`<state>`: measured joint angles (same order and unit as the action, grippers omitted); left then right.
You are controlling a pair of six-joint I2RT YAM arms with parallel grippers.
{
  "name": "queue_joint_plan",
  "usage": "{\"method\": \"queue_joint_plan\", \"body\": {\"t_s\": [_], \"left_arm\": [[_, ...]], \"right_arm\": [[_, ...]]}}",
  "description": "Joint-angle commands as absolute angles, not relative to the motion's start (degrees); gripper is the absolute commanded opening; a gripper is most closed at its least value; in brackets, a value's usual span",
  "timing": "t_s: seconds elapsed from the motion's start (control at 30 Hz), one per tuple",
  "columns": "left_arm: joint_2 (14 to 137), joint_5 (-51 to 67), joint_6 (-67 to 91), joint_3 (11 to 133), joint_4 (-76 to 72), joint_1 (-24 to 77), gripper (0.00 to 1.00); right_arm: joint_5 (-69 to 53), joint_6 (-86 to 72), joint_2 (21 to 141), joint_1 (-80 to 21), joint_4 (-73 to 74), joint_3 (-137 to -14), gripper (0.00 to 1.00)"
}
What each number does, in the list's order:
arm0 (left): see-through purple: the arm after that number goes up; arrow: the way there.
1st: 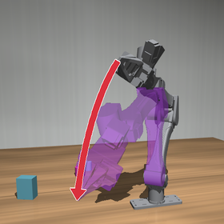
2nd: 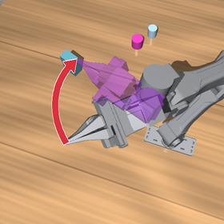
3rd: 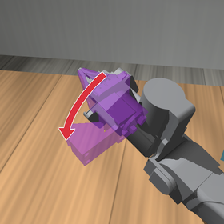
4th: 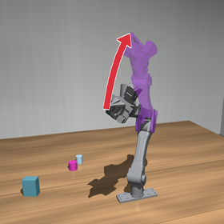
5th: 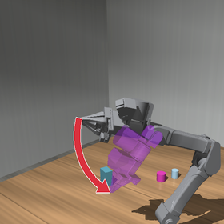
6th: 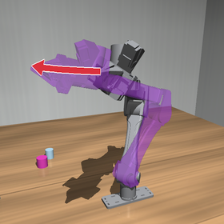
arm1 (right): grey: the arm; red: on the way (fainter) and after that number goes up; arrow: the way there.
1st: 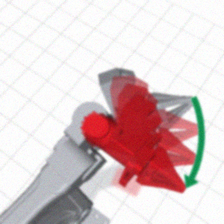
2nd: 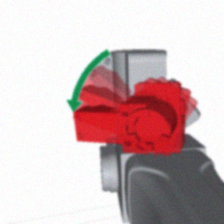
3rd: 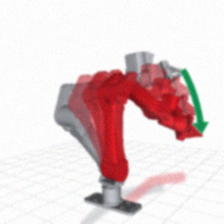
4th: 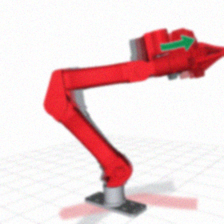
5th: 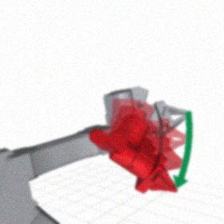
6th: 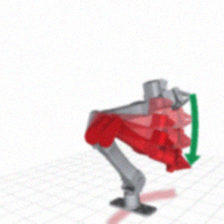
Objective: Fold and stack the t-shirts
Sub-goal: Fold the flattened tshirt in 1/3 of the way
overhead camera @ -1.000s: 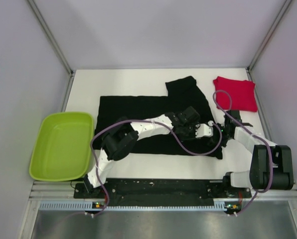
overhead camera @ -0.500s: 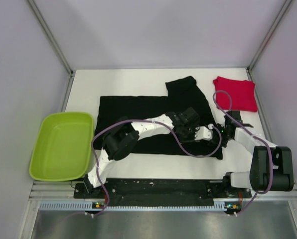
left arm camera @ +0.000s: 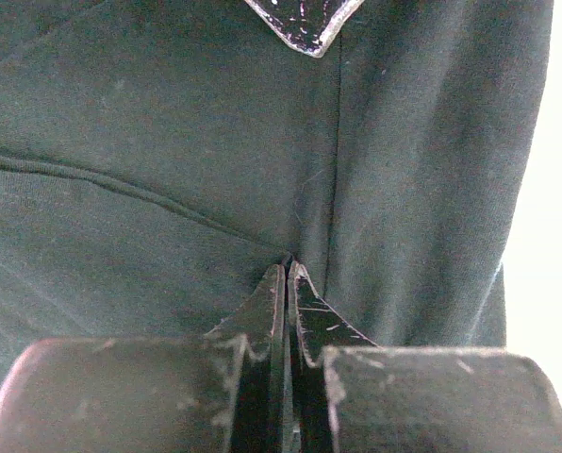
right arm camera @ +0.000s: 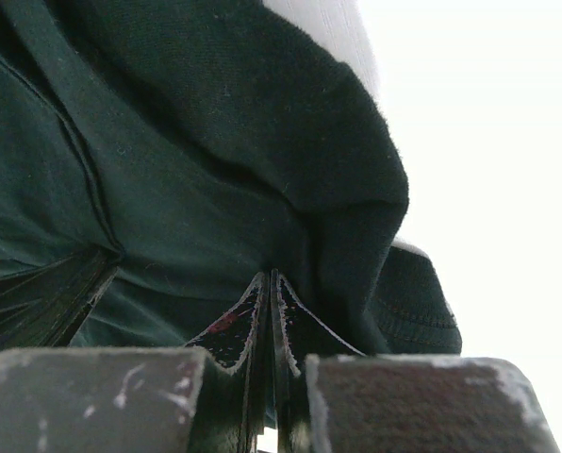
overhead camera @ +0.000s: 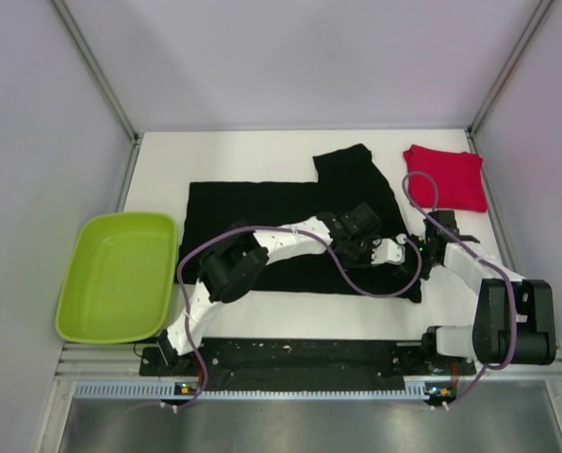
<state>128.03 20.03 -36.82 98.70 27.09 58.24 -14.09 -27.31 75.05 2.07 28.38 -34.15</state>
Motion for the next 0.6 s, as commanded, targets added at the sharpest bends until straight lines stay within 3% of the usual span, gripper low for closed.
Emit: {"method": "queue_joint_plan", "body": {"t_s": [0.0, 0.37, 0.57], "left_arm": [[127.97, 19.42, -37.44, 99.67, 27.16, 58.45, 0.00], [124.81, 16.61, -33.23, 106.44, 33.40, 54.32, 0.00], [127.00, 2.22, -25.42, 105.90, 27.96, 50.81, 0.00]], "right_arm": [[-11.87, -25.84, 73.92, 2.90, 29.18, -32.87, 0.00], [-10.11, -26.19, 75.41, 3.08, 29.71, -33.13, 0.00], [-10.11, -26.19, 76.02, 3.08, 29.97, -33.31, 0.00]]}}
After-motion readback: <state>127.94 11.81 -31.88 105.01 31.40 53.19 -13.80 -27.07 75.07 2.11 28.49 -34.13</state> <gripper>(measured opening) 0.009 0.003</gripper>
